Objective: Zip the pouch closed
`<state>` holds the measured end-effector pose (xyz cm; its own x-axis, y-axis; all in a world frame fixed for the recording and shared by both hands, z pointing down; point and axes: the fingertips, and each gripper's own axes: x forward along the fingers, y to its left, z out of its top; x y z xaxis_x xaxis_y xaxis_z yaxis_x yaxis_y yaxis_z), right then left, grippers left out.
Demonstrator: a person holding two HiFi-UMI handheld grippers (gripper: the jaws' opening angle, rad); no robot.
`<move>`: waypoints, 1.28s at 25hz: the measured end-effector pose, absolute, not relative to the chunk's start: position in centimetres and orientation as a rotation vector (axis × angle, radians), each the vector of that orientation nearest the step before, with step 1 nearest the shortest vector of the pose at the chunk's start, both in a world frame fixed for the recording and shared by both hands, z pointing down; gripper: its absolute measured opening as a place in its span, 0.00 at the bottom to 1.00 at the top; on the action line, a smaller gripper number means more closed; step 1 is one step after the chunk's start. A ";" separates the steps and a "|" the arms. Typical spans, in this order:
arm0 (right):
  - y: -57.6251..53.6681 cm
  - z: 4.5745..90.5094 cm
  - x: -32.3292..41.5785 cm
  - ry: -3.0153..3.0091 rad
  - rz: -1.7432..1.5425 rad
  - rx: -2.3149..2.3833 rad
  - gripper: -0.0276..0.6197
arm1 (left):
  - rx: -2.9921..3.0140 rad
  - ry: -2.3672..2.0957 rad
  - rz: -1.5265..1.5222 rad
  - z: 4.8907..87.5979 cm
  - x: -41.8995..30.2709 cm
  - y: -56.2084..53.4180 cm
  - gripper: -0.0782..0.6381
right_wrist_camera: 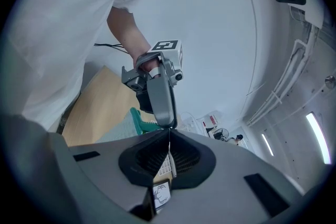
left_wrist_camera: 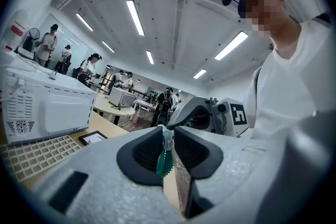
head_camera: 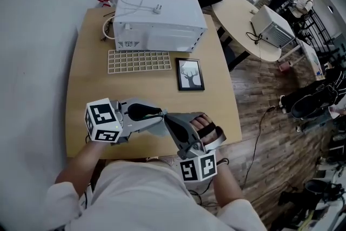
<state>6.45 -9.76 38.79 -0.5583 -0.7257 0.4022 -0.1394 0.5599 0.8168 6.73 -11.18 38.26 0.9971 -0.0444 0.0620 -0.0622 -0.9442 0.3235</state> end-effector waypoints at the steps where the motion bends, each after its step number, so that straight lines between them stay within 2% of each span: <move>1: -9.7 38.7 6.5 -2.036 -0.973 0.696 0.06 | 2.808 -0.077 0.058 38.2 6.7 -11.1 0.22; 9: -9.1 38.0 6.6 -2.102 -0.926 0.735 0.06 | 2.732 -0.106 -0.164 37.7 5.1 -10.6 0.18; 18: -9.3 36.5 8.1 -2.183 -0.841 0.830 0.06 | 2.794 -0.141 -0.157 38.0 4.9 -10.0 0.16; 24: -9.1 36.1 8.6 -2.188 -0.834 0.851 0.06 | 2.805 -0.125 -0.179 37.8 5.8 -9.6 0.28; 32: -8.7 36.0 9.1 -2.177 -0.832 0.877 0.06 | 2.839 -0.132 -0.130 38.0 7.7 -9.1 0.29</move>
<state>9.09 -8.70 36.02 -0.5722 -0.7554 0.3194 -0.3499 0.5771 0.7379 7.66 -9.14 38.02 0.9917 -0.1042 -0.0755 -0.0775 -0.9521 0.2957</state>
